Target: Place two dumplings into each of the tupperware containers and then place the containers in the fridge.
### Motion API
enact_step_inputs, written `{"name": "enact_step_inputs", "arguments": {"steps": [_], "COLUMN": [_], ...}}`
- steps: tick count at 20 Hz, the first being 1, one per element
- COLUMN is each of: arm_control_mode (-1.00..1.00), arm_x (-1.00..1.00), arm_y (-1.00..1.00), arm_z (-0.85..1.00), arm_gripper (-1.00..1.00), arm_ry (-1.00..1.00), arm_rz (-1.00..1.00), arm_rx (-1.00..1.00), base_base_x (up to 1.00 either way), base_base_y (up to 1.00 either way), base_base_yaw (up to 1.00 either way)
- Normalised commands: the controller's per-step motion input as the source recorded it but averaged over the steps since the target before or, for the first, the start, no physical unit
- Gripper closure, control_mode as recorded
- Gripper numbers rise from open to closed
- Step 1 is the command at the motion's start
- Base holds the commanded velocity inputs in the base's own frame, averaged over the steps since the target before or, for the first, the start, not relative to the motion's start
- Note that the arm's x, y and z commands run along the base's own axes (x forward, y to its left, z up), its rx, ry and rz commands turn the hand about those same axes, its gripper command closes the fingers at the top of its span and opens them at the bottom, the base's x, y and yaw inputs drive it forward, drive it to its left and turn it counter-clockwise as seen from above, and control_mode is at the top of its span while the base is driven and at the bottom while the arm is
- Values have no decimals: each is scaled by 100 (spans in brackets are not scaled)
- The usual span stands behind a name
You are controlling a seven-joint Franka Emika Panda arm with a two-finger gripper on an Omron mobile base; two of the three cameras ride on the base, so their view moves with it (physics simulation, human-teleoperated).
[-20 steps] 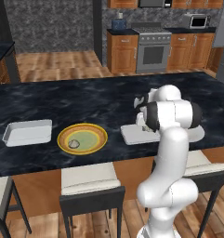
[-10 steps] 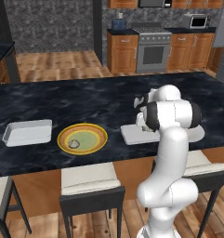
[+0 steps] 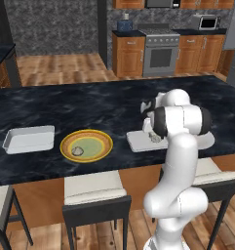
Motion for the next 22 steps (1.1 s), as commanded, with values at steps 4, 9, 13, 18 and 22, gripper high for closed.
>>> {"name": "enact_step_inputs", "arguments": {"steps": [4,9,13,18,22], "arm_control_mode": [-100,-100,-100,-100,-100], "arm_x": [-28,-6,-6,-7,-4], "arm_y": [-29,-65,-55,-59,-51], "arm_z": [29,26,22,1,-9], "arm_gripper": [-100,-100,-100,-100,-100], "arm_ry": [0,0,0,0,0], "arm_rz": [-11,-11,-9,-7,-3], "arm_rx": [0,0,0,0,0], "base_base_x": [0,0,0,0,0], "base_base_y": [0,0,0,0,0], "base_base_yaw": [0,0,0,0,0]}}
